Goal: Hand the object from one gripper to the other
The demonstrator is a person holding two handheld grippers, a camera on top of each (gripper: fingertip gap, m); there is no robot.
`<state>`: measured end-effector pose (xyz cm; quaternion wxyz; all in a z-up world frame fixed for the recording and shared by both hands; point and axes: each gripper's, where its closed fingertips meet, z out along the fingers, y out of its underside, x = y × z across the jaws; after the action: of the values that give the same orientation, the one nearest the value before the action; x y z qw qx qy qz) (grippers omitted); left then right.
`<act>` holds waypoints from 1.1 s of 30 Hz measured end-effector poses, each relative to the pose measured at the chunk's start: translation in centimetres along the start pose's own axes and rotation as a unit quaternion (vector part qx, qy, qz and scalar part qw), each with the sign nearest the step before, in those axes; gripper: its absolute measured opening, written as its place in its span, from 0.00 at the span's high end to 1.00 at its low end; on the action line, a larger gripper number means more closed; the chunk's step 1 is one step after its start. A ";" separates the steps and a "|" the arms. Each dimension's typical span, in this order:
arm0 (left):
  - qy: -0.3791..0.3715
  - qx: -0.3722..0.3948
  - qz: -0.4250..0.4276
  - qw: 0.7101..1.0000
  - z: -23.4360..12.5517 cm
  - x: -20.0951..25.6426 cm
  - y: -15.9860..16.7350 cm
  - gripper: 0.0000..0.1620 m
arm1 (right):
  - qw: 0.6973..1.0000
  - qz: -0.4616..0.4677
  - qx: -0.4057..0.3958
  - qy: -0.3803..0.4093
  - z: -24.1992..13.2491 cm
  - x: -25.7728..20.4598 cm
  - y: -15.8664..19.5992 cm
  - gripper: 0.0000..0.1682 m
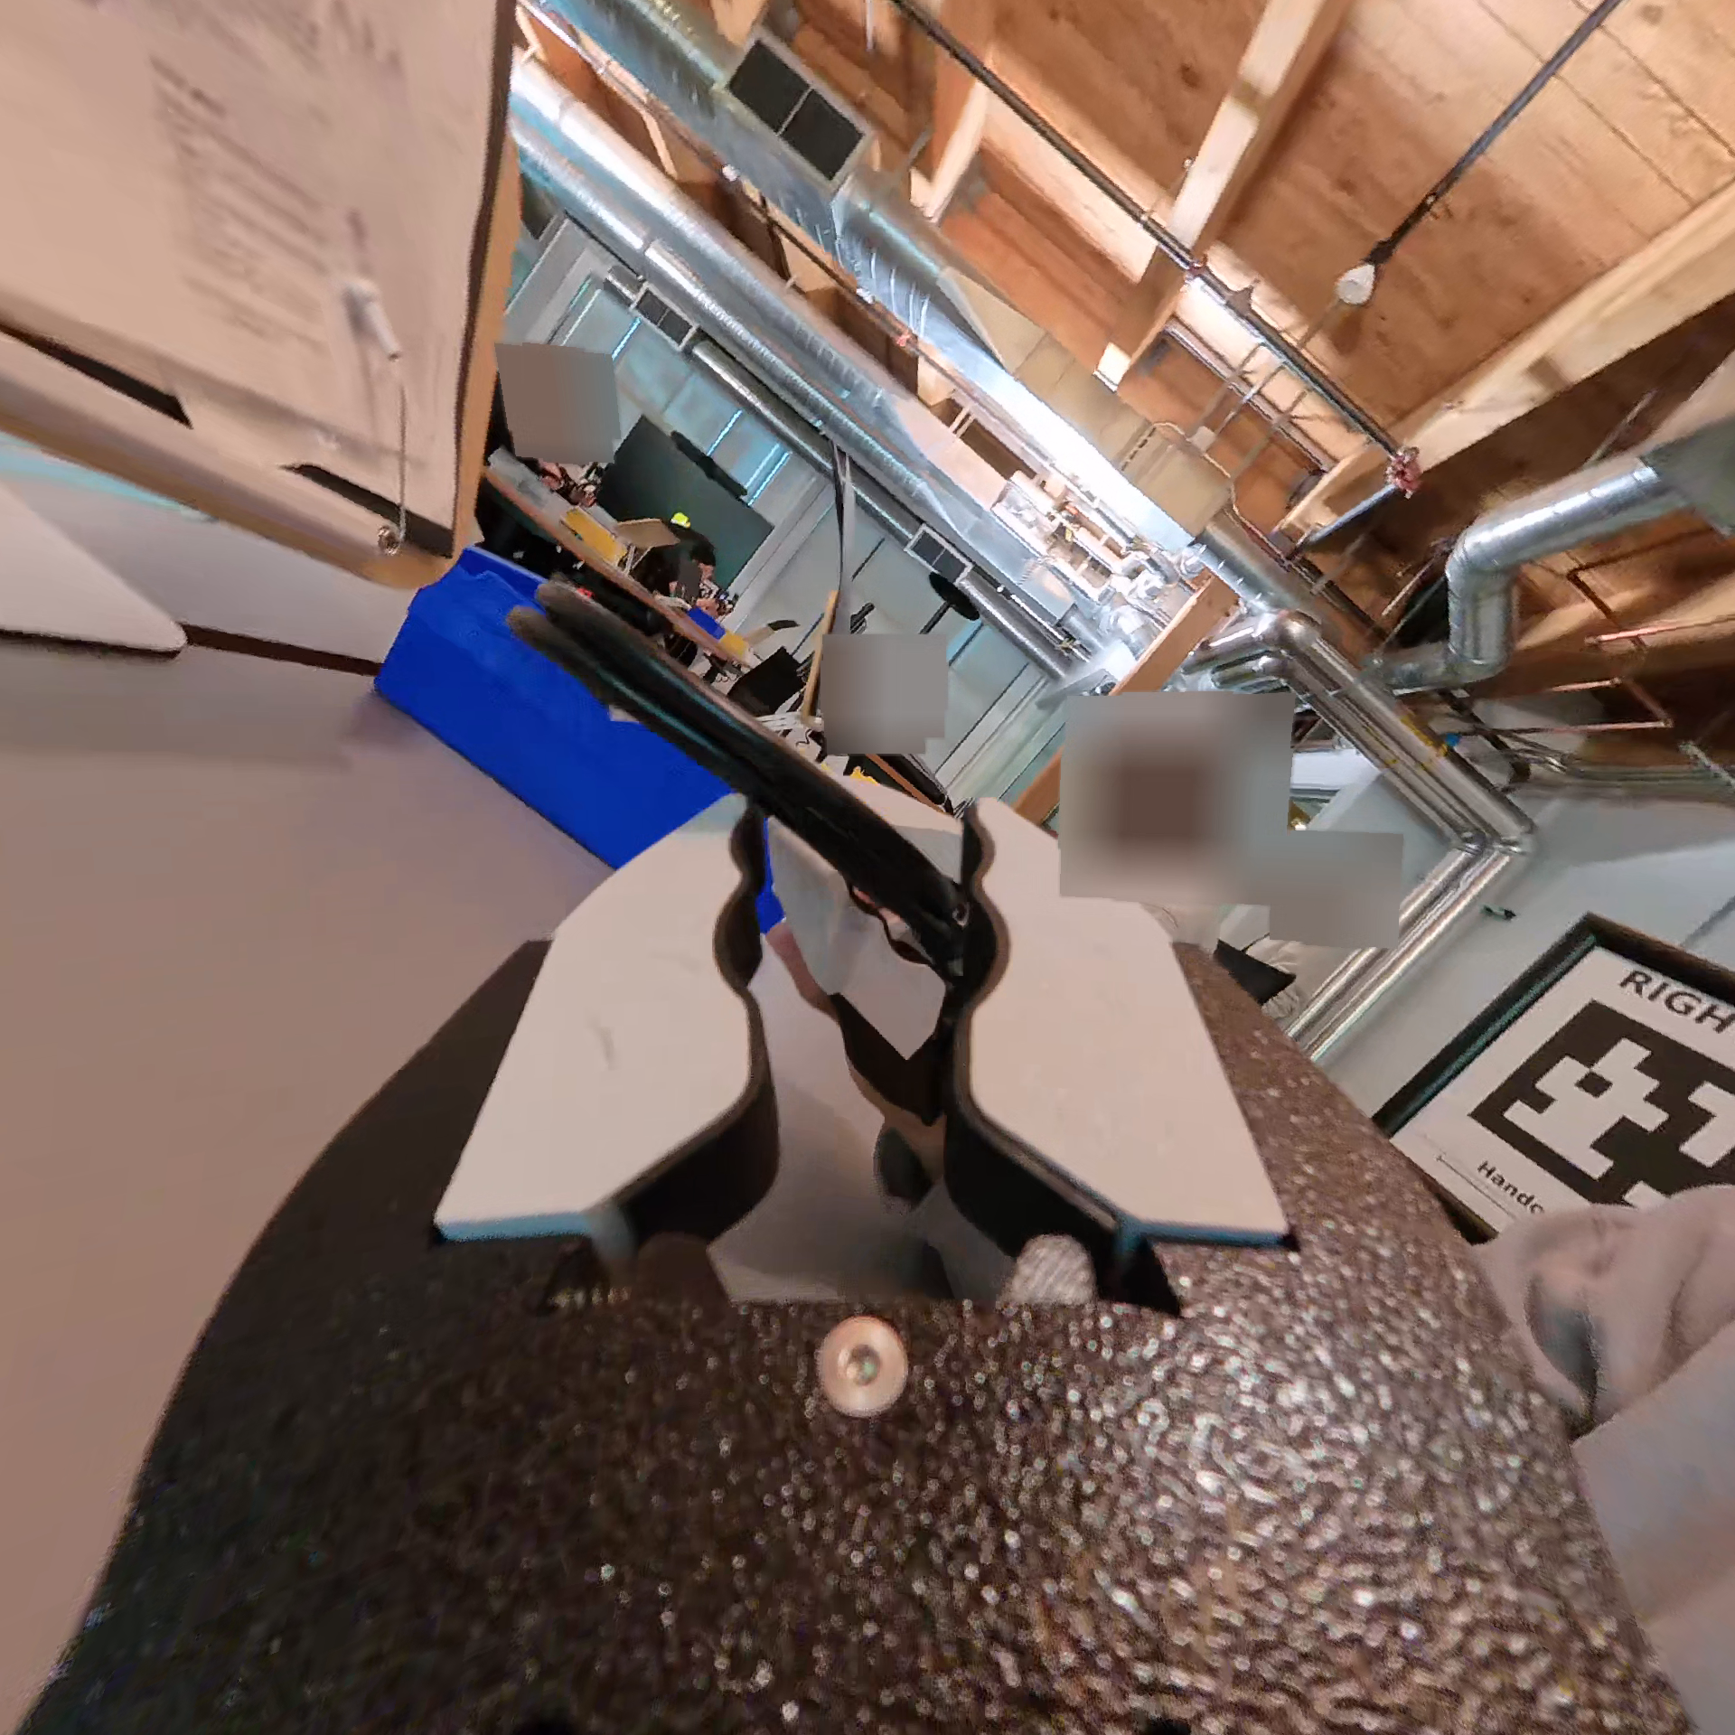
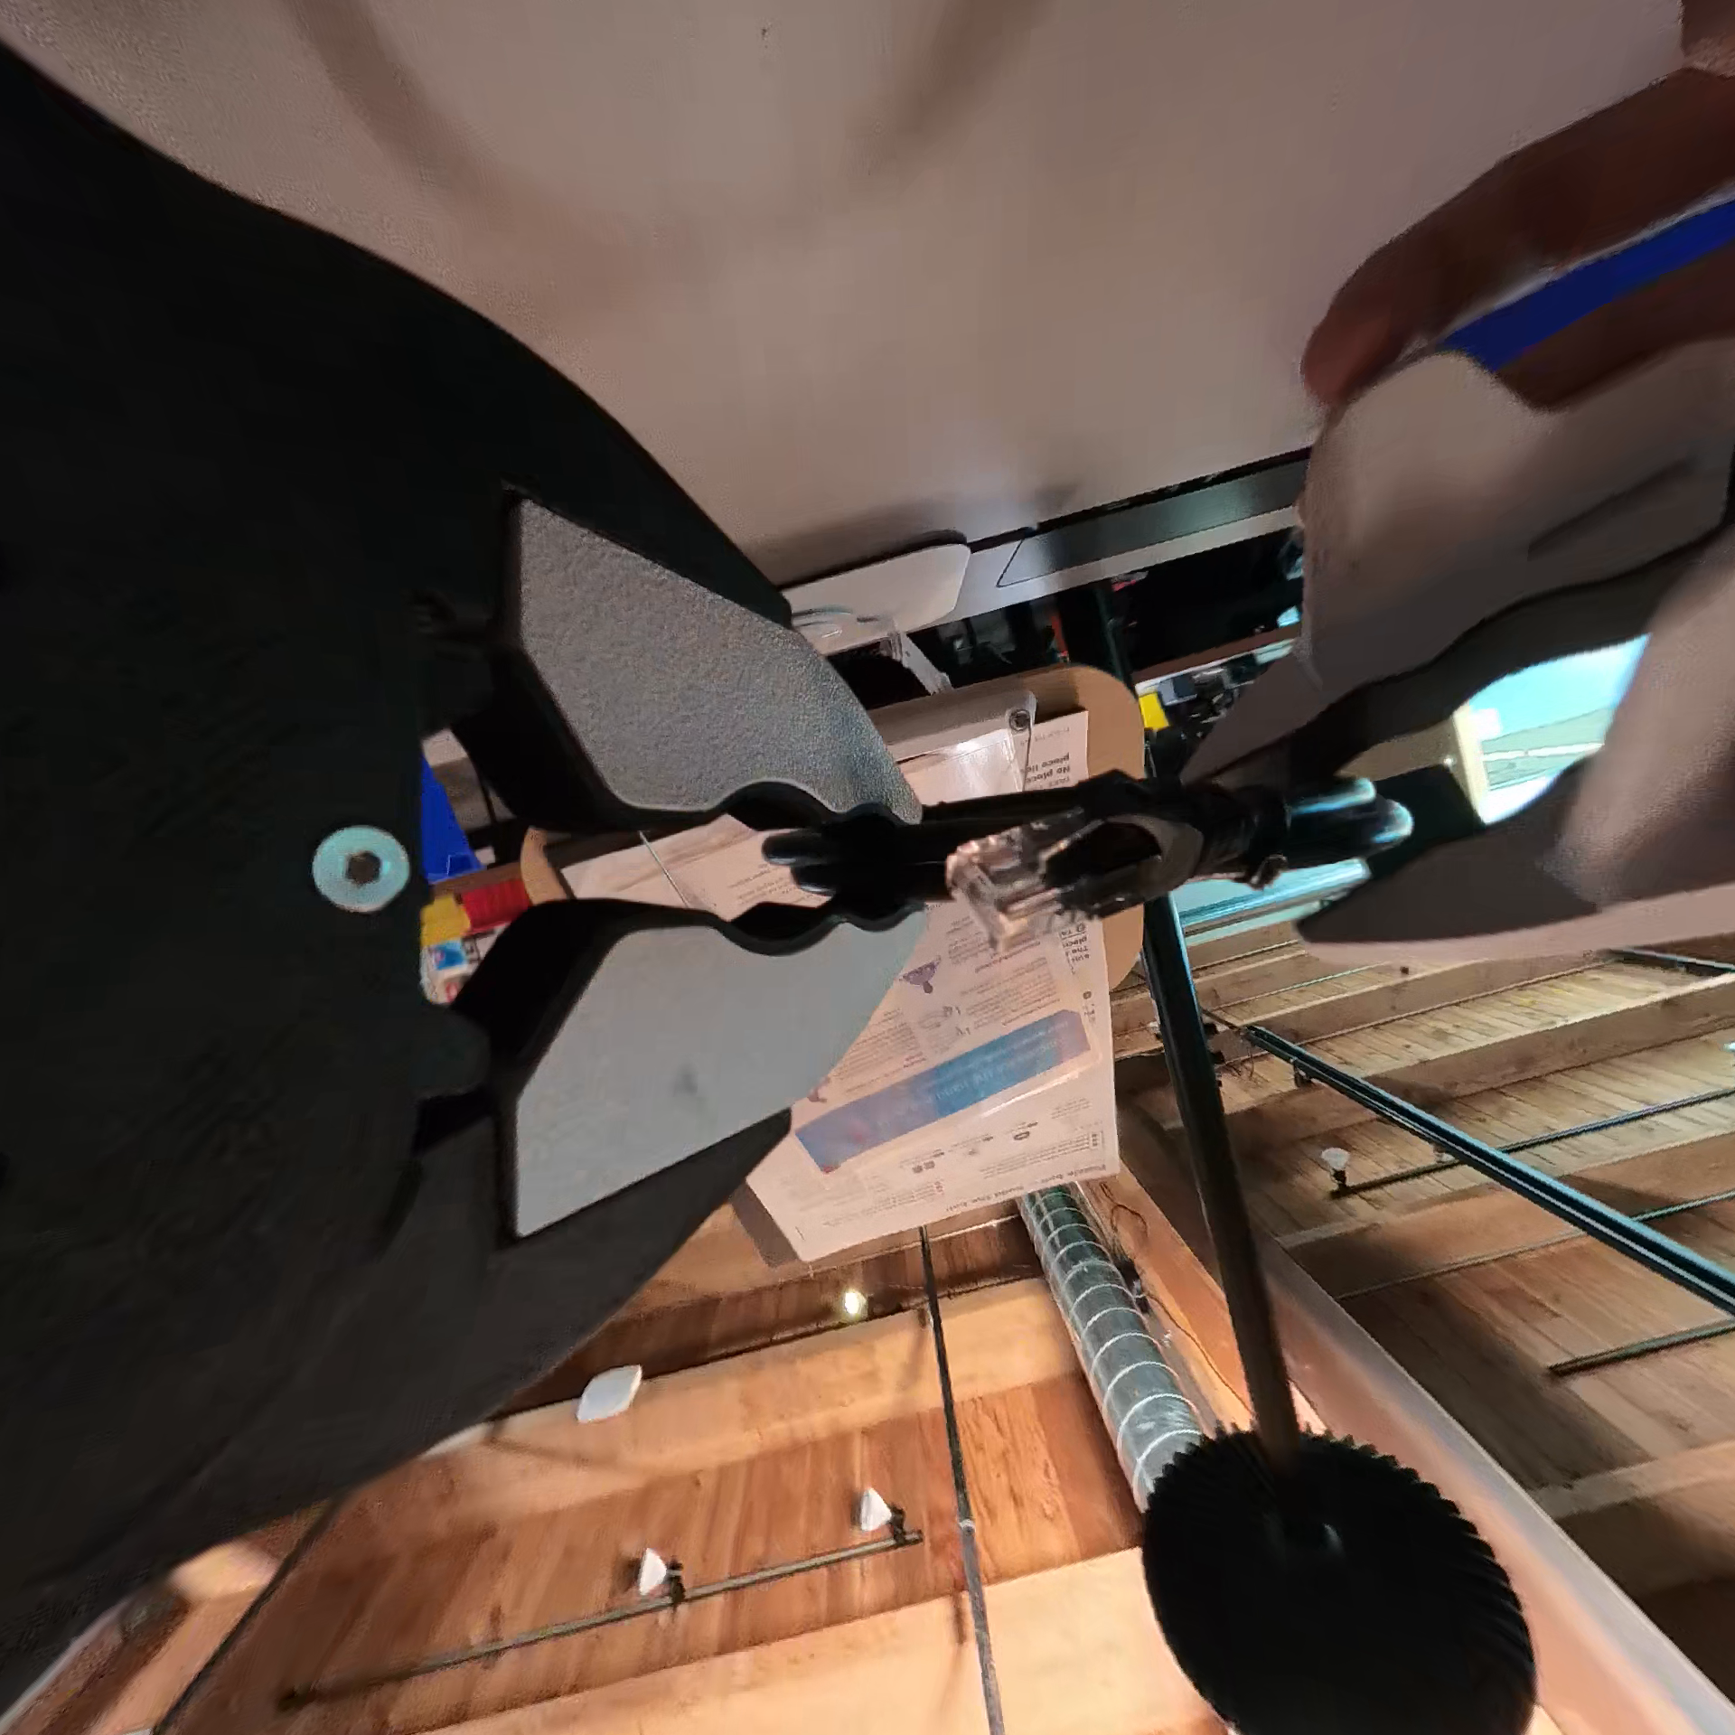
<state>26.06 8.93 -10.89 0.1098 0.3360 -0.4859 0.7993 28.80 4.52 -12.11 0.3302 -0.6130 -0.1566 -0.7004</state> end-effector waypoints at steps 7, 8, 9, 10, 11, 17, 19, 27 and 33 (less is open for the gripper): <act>0.009 -0.012 0.030 0.999 0.2 0.4 0.5 0.91 | 0.993 0.103 0.015 -0.051 0.3 -1.8 0.3 0.88; 0.006 -0.006 0.049 0.999 0.2 0.6 0.3 0.93 | 0.982 0.168 0.040 -0.077 0.2 -2.1 -0.1 0.83; 0.000 0.003 0.074 0.997 0.0 0.7 -0.1 0.92 | 0.964 0.240 0.063 -0.097 0.0 -2.1 -0.4 0.76; 0.006 0.009 0.088 0.996 -0.3 1.1 -0.4 0.92 | 0.937 0.321 0.078 -0.109 -0.2 -1.8 -0.3 0.64; 0.015 0.012 0.094 0.995 -0.5 1.4 -0.7 0.93 | 0.900 0.405 0.095 -0.132 -0.4 -1.6 -0.3 0.58; 0.130 -0.005 0.102 0.986 -1.1 4.6 -0.2 0.93 | 0.486 0.785 0.240 -0.299 -1.8 1.2 -2.4 0.64; 0.150 -0.027 0.107 0.983 -0.8 5.2 0.7 0.93 | 0.409 0.812 0.279 -0.311 -2.2 2.1 -3.0 0.70; 0.088 -0.039 0.134 0.986 -0.4 3.3 1.2 0.93 | 0.472 0.788 0.277 -0.282 -2.0 2.4 -2.9 0.96; -0.004 -0.013 0.149 0.989 0.3 0.9 0.7 0.80 | 0.499 0.795 0.281 -0.199 -1.6 3.9 -1.9 0.96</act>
<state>25.14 8.17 -10.72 -0.0087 0.2617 -0.5413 0.7990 26.24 3.81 -8.35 0.8629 -0.4771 0.1469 0.0784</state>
